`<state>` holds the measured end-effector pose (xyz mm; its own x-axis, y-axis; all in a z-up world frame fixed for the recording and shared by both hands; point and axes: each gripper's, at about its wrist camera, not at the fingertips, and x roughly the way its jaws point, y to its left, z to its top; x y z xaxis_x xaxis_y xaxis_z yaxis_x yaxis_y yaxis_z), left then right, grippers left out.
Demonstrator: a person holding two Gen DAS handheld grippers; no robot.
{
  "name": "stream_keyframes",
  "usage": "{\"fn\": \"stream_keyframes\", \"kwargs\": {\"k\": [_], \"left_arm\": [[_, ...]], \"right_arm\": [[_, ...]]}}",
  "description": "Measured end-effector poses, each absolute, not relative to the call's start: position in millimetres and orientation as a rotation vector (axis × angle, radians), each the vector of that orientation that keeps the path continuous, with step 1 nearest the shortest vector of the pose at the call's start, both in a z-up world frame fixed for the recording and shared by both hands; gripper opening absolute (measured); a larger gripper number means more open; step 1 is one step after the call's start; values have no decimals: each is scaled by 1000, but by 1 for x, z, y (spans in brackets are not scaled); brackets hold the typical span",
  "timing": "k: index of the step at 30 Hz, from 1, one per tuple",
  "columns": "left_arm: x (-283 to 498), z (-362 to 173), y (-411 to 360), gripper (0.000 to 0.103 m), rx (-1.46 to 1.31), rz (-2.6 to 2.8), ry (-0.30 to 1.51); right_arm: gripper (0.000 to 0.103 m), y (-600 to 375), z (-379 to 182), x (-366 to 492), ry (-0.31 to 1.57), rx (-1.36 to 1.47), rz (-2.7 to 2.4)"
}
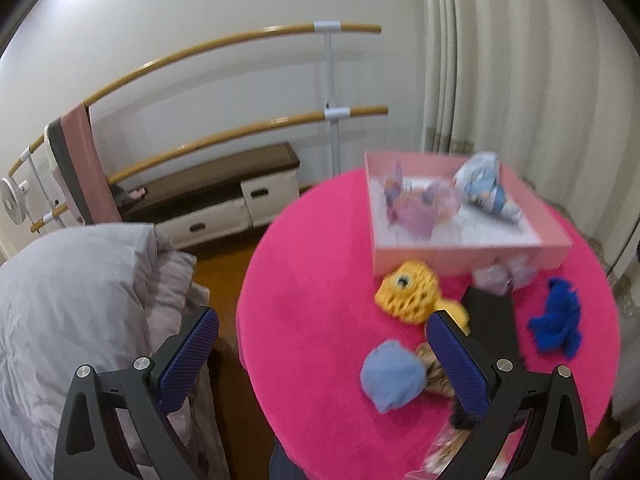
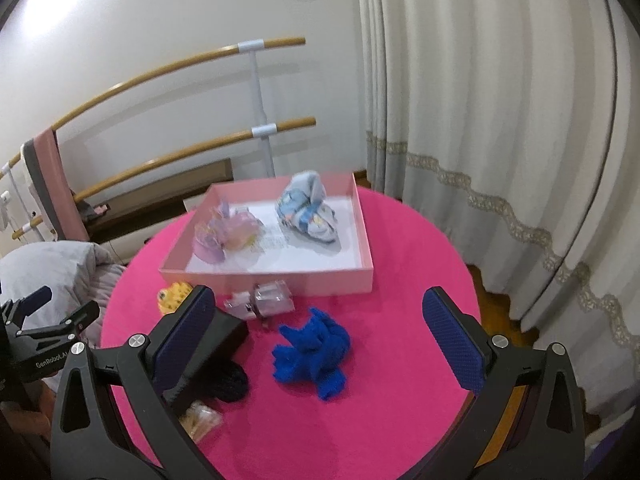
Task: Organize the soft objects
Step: 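Withdraw both tools from the box back over the table, then grasp the light-blue sock with the left tool while the right tool grasps the blue knitted toy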
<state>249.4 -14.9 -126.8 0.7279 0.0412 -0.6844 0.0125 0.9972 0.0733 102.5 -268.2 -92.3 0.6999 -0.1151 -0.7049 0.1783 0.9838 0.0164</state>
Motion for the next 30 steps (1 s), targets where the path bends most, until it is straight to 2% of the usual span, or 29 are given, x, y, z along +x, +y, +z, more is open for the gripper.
{"fn": "stream_keyframes", "kwargs": {"k": [7,18,21,23,24,25,26,28,30], "left_arm": [[285,-170,-17,103,34,-6,871],[308,-209,-9,102,-80,-105,926],[312,-218,-8,92,-96,-131,949],[313,-218,-8,83,-104,-144,946],[314,-217,-7,74,-103,-153,946],[315,-216,-6,69,-101,-160,946],[315,-216,-6,67,-98,-163,944],[315,-215,-7,57,-90,-180,940],[315,-212,-6,53,-82,-185,935]], "right_arm": [[103,-279,-130,113,875,101,-172],[103,-282,-173,130,985,119,-171],[103,-284,-180,133,999,121,-170],[103,-284,-184,135,1008,121,-169],[103,-284,-186,136,1012,121,-168],[103,-285,-188,136,1016,121,-167],[102,-285,-190,137,1018,122,-167],[99,-286,-193,139,1026,125,-166],[99,-286,-195,141,1029,127,-167]]}}
